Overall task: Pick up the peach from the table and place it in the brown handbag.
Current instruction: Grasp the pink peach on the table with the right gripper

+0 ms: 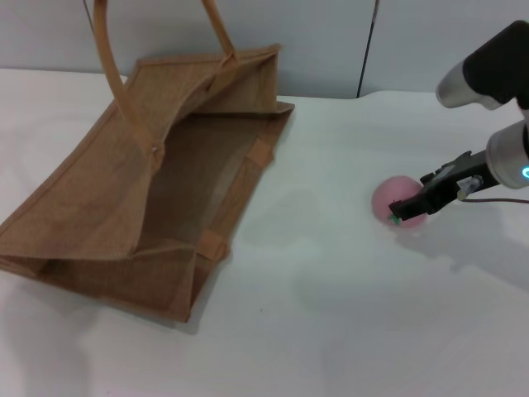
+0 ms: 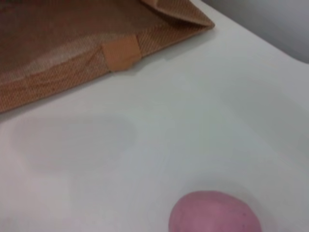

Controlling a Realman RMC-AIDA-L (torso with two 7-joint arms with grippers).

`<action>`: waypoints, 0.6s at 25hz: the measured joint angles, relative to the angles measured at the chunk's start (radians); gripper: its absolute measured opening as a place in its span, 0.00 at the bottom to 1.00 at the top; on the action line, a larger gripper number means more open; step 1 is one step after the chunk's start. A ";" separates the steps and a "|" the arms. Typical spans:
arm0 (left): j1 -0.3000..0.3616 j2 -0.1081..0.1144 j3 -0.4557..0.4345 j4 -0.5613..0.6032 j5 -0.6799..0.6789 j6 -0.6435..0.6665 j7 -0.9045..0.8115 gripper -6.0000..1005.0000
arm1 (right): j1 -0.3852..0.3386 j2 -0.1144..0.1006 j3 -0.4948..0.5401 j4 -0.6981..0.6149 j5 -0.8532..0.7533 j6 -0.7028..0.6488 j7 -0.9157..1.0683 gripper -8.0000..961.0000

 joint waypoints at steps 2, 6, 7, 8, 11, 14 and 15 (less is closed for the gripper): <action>-0.001 0.000 0.002 0.000 0.000 0.000 0.000 0.13 | 0.011 0.004 0.002 0.022 0.002 -0.013 -0.008 0.79; -0.002 0.000 0.004 -0.001 0.000 0.000 -0.001 0.13 | 0.024 0.013 -0.002 0.048 0.001 -0.041 -0.013 0.79; -0.002 0.000 0.005 -0.002 0.000 0.000 -0.001 0.13 | 0.025 0.015 -0.003 0.052 0.001 -0.047 -0.014 0.79; -0.003 0.000 0.006 -0.002 -0.001 0.000 -0.001 0.13 | 0.026 0.017 -0.004 0.054 0.001 -0.053 -0.015 0.79; -0.003 0.000 0.007 -0.002 -0.003 0.000 -0.001 0.13 | 0.030 0.020 -0.006 0.063 0.001 -0.062 -0.016 0.79; -0.003 0.000 0.007 -0.004 -0.003 0.001 -0.001 0.13 | 0.045 0.020 -0.006 0.093 0.000 -0.078 -0.016 0.78; -0.003 0.000 0.007 -0.004 -0.003 0.002 -0.001 0.13 | 0.048 0.021 -0.007 0.100 0.000 -0.082 -0.017 0.78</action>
